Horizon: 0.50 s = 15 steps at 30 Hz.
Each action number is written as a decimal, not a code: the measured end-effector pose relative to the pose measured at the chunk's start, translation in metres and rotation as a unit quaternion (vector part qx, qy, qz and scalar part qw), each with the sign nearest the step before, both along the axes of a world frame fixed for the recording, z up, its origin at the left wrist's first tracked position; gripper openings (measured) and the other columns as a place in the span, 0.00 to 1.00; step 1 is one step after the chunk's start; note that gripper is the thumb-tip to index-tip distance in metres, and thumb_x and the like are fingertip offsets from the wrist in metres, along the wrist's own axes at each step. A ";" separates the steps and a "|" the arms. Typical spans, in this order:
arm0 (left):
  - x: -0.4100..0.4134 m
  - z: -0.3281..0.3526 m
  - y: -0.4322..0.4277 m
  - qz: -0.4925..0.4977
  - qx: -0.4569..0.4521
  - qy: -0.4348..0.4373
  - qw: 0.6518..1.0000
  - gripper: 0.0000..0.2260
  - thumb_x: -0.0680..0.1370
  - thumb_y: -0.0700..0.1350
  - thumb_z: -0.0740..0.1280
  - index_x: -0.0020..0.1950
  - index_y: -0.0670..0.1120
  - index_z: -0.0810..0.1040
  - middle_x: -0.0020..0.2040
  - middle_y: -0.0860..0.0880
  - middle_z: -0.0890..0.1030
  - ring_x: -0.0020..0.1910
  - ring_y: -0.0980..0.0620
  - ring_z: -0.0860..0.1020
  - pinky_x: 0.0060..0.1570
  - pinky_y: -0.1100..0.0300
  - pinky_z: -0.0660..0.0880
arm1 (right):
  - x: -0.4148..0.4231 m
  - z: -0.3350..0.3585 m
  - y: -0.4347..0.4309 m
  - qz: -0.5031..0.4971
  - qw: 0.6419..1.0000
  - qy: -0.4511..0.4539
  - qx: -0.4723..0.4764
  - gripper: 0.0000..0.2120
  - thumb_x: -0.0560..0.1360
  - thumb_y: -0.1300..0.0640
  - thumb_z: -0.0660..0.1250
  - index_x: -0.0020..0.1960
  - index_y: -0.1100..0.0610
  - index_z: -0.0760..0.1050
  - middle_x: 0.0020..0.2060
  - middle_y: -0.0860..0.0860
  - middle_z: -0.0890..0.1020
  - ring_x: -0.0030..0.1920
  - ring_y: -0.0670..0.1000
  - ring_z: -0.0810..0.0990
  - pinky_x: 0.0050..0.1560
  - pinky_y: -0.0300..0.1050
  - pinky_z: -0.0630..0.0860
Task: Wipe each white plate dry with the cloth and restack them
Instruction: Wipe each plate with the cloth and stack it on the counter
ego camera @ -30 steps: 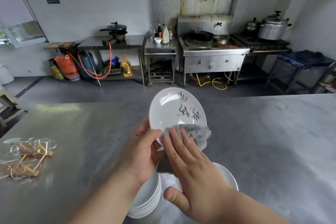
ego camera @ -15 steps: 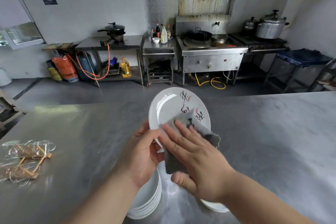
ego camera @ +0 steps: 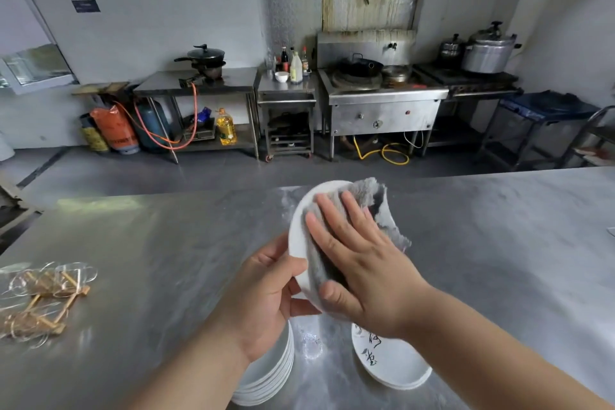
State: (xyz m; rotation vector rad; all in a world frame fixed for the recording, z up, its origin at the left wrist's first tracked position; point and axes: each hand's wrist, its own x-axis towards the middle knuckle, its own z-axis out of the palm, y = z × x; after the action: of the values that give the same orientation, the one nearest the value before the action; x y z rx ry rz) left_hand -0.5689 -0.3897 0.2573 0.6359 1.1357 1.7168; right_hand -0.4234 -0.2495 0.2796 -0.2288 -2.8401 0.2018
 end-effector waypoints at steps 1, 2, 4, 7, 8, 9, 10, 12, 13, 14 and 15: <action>0.001 0.001 0.000 -0.015 -0.004 0.007 1.000 0.21 0.75 0.41 0.68 0.68 0.49 0.82 0.57 0.36 0.85 0.49 0.42 0.85 0.44 0.44 0.83 | -0.003 0.005 0.004 -0.002 1.000 0.007 0.015 0.43 0.78 0.26 0.36 0.85 0.50 0.47 0.85 0.50 0.43 0.84 0.59 0.37 0.81 0.66 0.49; 0.001 0.003 0.000 -0.025 -0.003 0.011 1.000 0.20 0.76 0.40 0.66 0.68 0.48 0.82 0.57 0.34 0.85 0.50 0.41 0.85 0.45 0.44 0.83 | -0.006 0.009 0.007 0.002 0.999 0.011 0.034 0.43 0.78 0.26 0.37 0.85 0.50 0.48 0.85 0.51 0.44 0.84 0.59 0.38 0.82 0.65 0.48; -0.001 0.009 0.000 -0.022 0.005 0.009 1.000 0.21 0.75 0.39 0.65 0.67 0.48 0.83 0.58 0.33 0.84 0.51 0.39 0.84 0.45 0.43 0.83 | -0.009 0.015 0.015 0.005 0.998 0.012 0.063 0.43 0.78 0.27 0.38 0.85 0.50 0.49 0.85 0.51 0.45 0.84 0.59 0.39 0.82 0.63 0.46; -0.005 0.016 0.000 0.003 0.016 -0.003 1.000 0.24 0.70 0.42 0.71 0.67 0.49 0.83 0.62 0.33 0.83 0.54 0.36 0.81 0.45 0.42 0.84 | -0.004 0.017 0.027 -0.064 0.997 0.022 0.045 0.43 0.79 0.27 0.37 0.85 0.51 0.48 0.85 0.51 0.43 0.84 0.57 0.37 0.82 0.64 0.46; -0.005 0.016 -0.001 0.009 0.017 -0.005 1.000 0.25 0.69 0.43 0.72 0.67 0.50 0.83 0.62 0.34 0.83 0.54 0.36 0.82 0.45 0.41 0.84 | -0.001 0.014 0.028 -0.095 0.995 0.017 0.038 0.43 0.79 0.27 0.35 0.85 0.52 0.47 0.84 0.51 0.41 0.83 0.56 0.35 0.82 0.64 0.47; -0.004 0.016 -0.002 0.013 0.013 -0.008 1.000 0.25 0.69 0.42 0.71 0.67 0.50 0.84 0.62 0.34 0.84 0.53 0.37 0.82 0.46 0.40 0.84 | 0.001 0.010 0.028 -0.117 0.992 0.006 0.036 0.43 0.79 0.26 0.35 0.85 0.52 0.45 0.84 0.51 0.39 0.83 0.56 0.34 0.82 0.63 0.47; -0.003 0.015 -0.003 0.015 0.004 -0.008 1.000 0.23 0.70 0.40 0.70 0.66 0.50 0.84 0.61 0.34 0.84 0.52 0.37 0.82 0.45 0.40 0.84 | 0.002 0.006 0.025 -0.123 0.992 -0.004 0.036 0.44 0.79 0.26 0.35 0.85 0.52 0.45 0.84 0.51 0.38 0.83 0.57 0.33 0.82 0.62 0.47; -0.001 0.014 -0.004 0.008 -0.029 0.014 0.999 0.21 0.72 0.40 0.67 0.63 0.49 0.85 0.57 0.35 0.85 0.50 0.39 0.82 0.46 0.39 0.84 | 0.001 0.003 0.019 -0.087 0.995 -0.013 0.047 0.44 0.79 0.26 0.38 0.85 0.53 0.47 0.85 0.51 0.41 0.84 0.58 0.36 0.82 0.63 0.48; 0.000 0.013 -0.004 0.002 -0.046 0.032 0.998 0.20 0.72 0.39 0.66 0.62 0.48 0.85 0.55 0.34 0.84 0.49 0.38 0.82 0.48 0.38 0.83 | -0.002 0.003 0.017 -0.057 0.996 -0.010 0.061 0.43 0.79 0.27 0.40 0.85 0.52 0.49 0.85 0.50 0.44 0.84 0.58 0.39 0.82 0.63 0.48; 0.000 0.013 -0.003 -0.001 -0.055 0.041 0.998 0.20 0.72 0.39 0.65 0.62 0.47 0.85 0.54 0.34 0.84 0.50 0.37 0.82 0.50 0.36 0.82 | -0.005 0.005 0.016 -0.032 0.996 -0.007 0.078 0.43 0.79 0.27 0.42 0.85 0.51 0.51 0.85 0.50 0.46 0.84 0.58 0.41 0.83 0.61 0.47; 0.000 0.015 -0.003 -0.001 -0.054 0.038 0.998 0.20 0.72 0.39 0.64 0.63 0.46 0.85 0.55 0.32 0.84 0.51 0.36 0.82 0.50 0.35 0.80 | -0.007 0.009 0.017 -0.021 0.995 -0.003 0.093 0.42 0.79 0.27 0.43 0.85 0.50 0.51 0.85 0.49 0.47 0.84 0.58 0.42 0.83 0.60 0.46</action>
State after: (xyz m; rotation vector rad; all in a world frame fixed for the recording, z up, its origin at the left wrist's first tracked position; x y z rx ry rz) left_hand -0.5690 -0.3924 0.2718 0.6397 1.2727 1.6290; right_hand -0.4305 -0.2323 0.2889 -0.2497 -2.8346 -0.0738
